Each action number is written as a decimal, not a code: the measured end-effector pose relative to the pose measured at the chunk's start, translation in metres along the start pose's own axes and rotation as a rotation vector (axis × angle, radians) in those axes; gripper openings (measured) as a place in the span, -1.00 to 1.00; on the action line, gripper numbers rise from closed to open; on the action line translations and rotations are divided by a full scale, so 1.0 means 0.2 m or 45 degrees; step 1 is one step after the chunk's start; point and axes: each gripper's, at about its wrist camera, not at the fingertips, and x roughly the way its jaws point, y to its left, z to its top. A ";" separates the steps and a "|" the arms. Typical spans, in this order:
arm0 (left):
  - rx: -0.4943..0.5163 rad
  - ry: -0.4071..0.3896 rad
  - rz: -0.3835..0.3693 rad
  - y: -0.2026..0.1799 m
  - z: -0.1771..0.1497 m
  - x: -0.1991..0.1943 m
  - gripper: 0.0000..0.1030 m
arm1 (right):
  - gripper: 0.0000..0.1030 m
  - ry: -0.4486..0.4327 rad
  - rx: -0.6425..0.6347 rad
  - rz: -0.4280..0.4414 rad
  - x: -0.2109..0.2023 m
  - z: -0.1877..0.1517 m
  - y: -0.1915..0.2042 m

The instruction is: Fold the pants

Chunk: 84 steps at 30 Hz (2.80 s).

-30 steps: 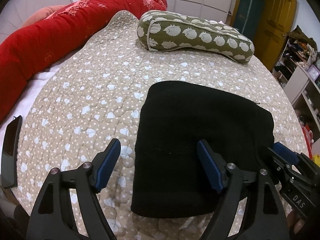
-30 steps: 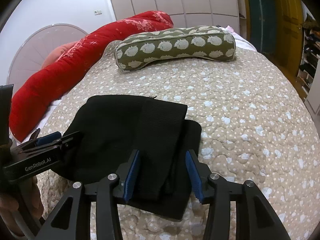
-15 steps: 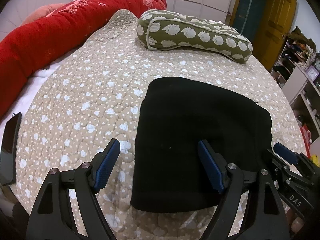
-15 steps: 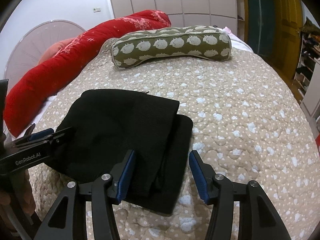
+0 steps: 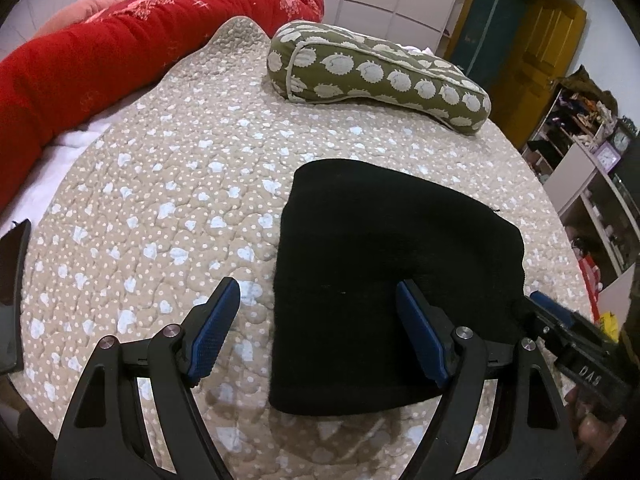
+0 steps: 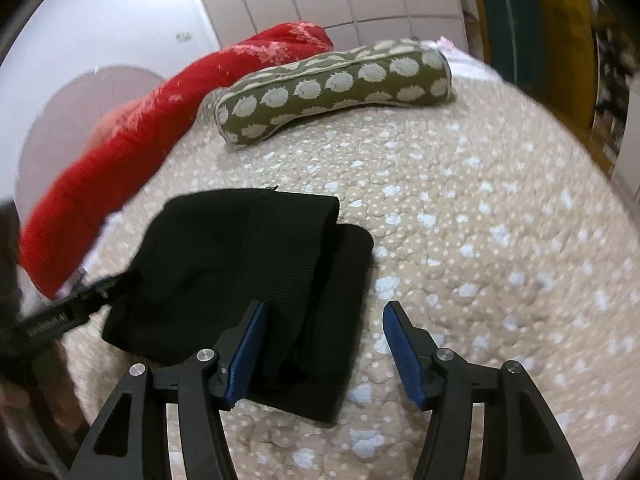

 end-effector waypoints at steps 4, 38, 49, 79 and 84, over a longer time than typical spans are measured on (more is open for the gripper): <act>-0.029 0.028 -0.029 0.02 0.00 0.04 0.56 | 0.14 0.018 0.072 0.083 0.03 0.00 -0.03; -0.122 0.041 -0.116 0.11 0.03 0.19 0.98 | 0.55 0.033 0.113 0.206 0.20 0.05 -0.01; -0.070 0.041 -0.184 0.04 0.04 0.11 -0.05 | -0.24 -0.080 0.036 0.189 0.08 0.08 0.06; -0.078 0.013 0.009 0.12 0.28 0.27 0.19 | -0.26 0.026 -0.308 0.050 0.28 0.29 0.34; -0.040 0.006 0.041 0.10 0.29 0.26 0.21 | -0.27 0.009 -0.293 0.039 0.27 0.28 0.34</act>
